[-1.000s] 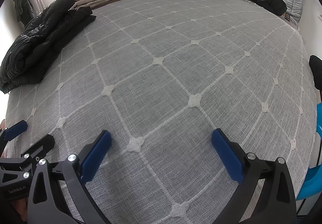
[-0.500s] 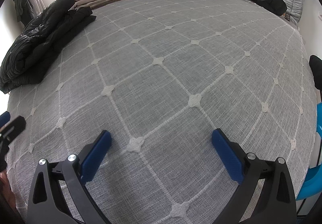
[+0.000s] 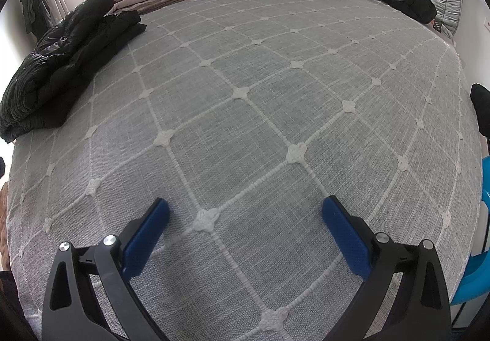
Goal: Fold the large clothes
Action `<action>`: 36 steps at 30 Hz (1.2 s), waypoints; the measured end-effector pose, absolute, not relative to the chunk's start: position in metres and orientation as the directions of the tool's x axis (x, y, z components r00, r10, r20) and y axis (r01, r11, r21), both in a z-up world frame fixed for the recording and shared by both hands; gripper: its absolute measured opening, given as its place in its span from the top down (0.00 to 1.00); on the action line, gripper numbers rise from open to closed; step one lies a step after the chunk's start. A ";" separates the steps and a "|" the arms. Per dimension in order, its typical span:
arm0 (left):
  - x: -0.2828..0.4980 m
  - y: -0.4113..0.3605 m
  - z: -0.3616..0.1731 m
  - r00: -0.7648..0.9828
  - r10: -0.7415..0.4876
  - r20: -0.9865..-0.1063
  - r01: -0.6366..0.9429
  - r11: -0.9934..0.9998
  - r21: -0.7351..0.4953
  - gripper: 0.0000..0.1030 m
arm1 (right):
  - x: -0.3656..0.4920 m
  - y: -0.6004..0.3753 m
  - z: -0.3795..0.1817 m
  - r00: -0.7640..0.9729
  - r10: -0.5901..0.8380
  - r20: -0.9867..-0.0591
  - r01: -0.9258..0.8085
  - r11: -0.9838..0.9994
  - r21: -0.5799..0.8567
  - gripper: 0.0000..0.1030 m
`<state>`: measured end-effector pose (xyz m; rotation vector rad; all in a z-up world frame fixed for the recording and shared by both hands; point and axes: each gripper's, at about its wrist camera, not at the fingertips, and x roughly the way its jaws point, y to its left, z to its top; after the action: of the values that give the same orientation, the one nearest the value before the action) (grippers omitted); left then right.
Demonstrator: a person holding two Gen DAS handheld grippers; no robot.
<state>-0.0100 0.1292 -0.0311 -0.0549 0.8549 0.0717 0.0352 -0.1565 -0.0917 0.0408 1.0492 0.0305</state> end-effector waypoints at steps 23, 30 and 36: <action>-0.009 0.193 -0.030 0.639 0.117 -0.760 -0.225 0.974 -0.040 0.07 | 0.035 -0.157 -0.092 0.498 0.044 -0.866 -0.005 0.999 0.048 0.07; -0.015 0.190 -0.019 0.690 0.161 -0.706 -0.237 0.972 -0.010 0.10 | 0.035 -0.157 -0.092 0.498 0.044 -0.866 -0.005 0.999 0.048 0.07; -0.010 0.190 -0.025 0.661 0.129 -0.740 -0.228 0.973 -0.034 0.09 | 0.035 -0.157 -0.091 0.498 0.046 -0.866 -0.005 0.999 0.050 0.07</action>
<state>-0.0097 0.1897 -0.0251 -0.1279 0.8252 0.2026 0.0353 -0.1573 -0.0915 0.0426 1.0496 0.0307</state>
